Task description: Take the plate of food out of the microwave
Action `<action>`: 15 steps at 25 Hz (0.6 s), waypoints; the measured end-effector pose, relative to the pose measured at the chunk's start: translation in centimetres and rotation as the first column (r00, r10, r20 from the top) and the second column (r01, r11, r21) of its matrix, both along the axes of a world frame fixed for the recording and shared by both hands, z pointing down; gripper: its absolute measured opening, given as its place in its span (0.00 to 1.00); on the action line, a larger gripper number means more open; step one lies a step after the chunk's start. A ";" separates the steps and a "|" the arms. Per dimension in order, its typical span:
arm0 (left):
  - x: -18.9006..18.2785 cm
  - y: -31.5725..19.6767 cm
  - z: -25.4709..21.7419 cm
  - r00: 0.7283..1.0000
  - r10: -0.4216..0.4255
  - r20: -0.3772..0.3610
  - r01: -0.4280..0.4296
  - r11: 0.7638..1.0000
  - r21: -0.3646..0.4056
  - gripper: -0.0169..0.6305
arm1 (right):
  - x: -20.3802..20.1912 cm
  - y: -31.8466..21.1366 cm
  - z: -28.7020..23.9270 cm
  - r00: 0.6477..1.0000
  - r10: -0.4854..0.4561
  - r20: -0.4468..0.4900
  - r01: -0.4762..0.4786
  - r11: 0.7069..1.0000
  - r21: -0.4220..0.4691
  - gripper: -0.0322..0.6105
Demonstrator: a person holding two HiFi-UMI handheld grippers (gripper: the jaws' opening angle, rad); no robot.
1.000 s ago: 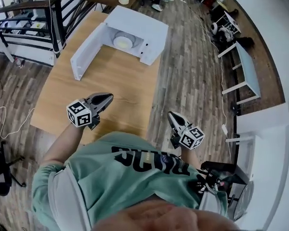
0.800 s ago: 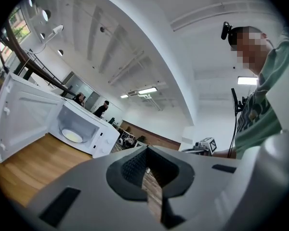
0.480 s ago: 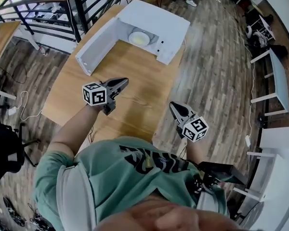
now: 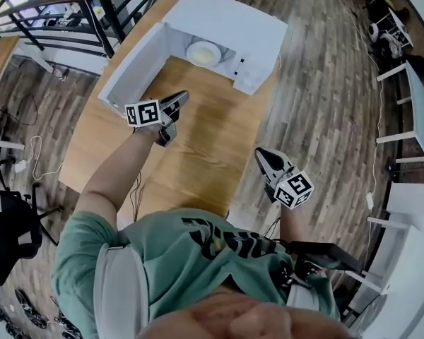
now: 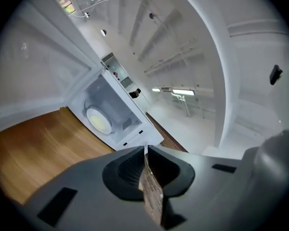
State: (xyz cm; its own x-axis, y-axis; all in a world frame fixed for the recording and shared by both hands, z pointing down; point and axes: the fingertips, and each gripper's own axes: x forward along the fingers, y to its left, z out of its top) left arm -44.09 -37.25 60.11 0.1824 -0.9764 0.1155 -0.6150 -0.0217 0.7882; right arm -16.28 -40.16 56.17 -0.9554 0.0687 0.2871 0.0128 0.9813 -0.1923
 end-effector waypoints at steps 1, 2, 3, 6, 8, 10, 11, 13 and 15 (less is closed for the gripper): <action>-0.9 -1.0 0.9 0.999 -0.015 -0.031 0.015 1.000 -0.009 0.04 | -0.6 -0.7 0.0 1.000 -0.001 0.003 0.001 1.000 0.003 0.06; -2.0 -2.1 1.7 0.998 -0.032 -0.061 0.031 0.999 -0.017 0.05 | -1.2 -1.4 0.1 1.000 -0.002 0.008 0.002 1.000 0.006 0.06; -2.9 -3.1 2.5 0.995 -0.051 -0.090 0.049 0.998 -0.026 0.08 | -1.7 -2.1 0.2 1.000 -0.003 0.012 0.003 1.000 0.007 0.06; -5.5 -5.6 5.2 0.980 -0.111 -0.162 0.102 0.993 -0.061 0.14 | -2.7 -3.3 1.0 1.000 -0.004 0.013 0.005 1.000 -0.006 0.06; -7.3 -7.3 7.1 0.967 -0.153 -0.202 0.138 0.987 -0.088 0.19 | -3.2 -4.0 1.8 1.000 -0.007 0.012 0.008 1.000 -0.013 0.06; -8.9 -8.7 8.7 0.954 -0.183 -0.239 0.159 0.980 -0.116 0.24 | -3.5 -4.6 2.8 1.000 -0.009 0.011 0.009 1.000 -0.026 0.06; -9.5 -9.4 9.4 0.948 -0.191 -0.253 0.163 0.978 -0.128 0.27 | -3.7 -4.8 3.1 1.000 -0.007 0.012 0.008 0.999 -0.038 0.06; -10.5 -10.5 10.4 0.939 -0.206 -0.276 0.170 0.974 -0.149 0.33 | -4.0 -5.0 3.7 1.000 -0.004 0.017 0.005 0.998 -0.069 0.06; -11.5 -11.7 11.5 0.927 -0.232 -0.295 0.187 0.967 -0.174 0.37 | -4.3 -5.1 4.3 1.000 -0.012 0.009 0.012 0.997 -0.081 0.06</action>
